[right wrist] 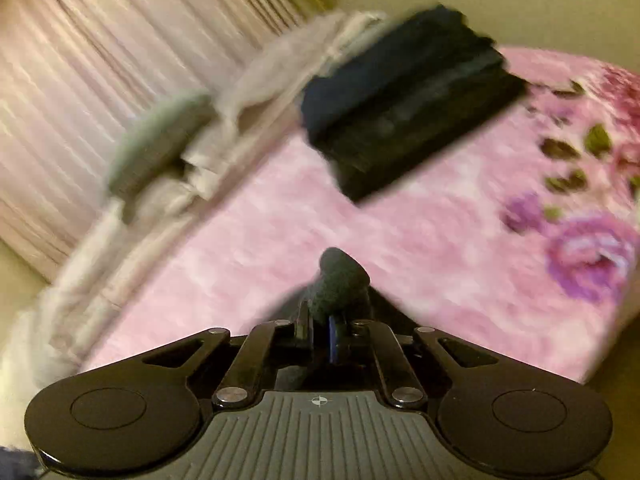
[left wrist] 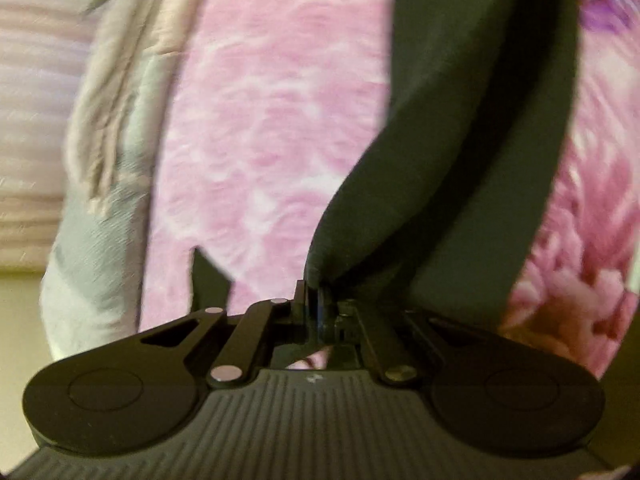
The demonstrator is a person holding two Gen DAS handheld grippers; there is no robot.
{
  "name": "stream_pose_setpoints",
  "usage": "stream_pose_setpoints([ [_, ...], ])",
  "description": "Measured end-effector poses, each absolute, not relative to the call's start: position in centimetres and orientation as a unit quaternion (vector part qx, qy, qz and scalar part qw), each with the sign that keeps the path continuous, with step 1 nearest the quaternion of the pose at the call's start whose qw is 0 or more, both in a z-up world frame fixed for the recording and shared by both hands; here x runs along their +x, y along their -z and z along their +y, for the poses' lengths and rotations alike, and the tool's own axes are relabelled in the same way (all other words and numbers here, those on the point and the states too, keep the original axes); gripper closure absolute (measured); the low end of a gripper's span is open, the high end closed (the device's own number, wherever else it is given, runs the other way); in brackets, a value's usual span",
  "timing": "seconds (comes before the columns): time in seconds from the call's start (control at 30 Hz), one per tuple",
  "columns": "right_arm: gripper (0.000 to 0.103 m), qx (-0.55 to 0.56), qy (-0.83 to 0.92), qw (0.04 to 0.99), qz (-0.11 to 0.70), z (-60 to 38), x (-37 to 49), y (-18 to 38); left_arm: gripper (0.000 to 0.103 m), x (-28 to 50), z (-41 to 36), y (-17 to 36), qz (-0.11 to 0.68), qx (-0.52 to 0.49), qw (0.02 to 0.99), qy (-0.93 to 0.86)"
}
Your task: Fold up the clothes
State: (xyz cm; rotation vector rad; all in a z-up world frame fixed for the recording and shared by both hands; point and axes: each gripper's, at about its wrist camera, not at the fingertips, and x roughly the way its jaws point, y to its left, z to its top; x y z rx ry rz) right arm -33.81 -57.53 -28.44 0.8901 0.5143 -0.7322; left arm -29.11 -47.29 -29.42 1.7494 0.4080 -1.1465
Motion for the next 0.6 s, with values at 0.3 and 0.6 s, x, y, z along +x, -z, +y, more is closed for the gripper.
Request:
stream_pose_setpoints([
  [0.3,0.051,0.467,0.392,0.736,0.293,-56.7,-36.6,33.6,0.101,-30.1,-46.1,31.0,0.187,0.732,0.45,0.477],
  [0.6,0.048,0.412,0.376,0.749,0.357,-51.4,-32.7,28.7,0.098,-29.8,-45.5,28.9,0.21,0.718,0.485,0.453],
])
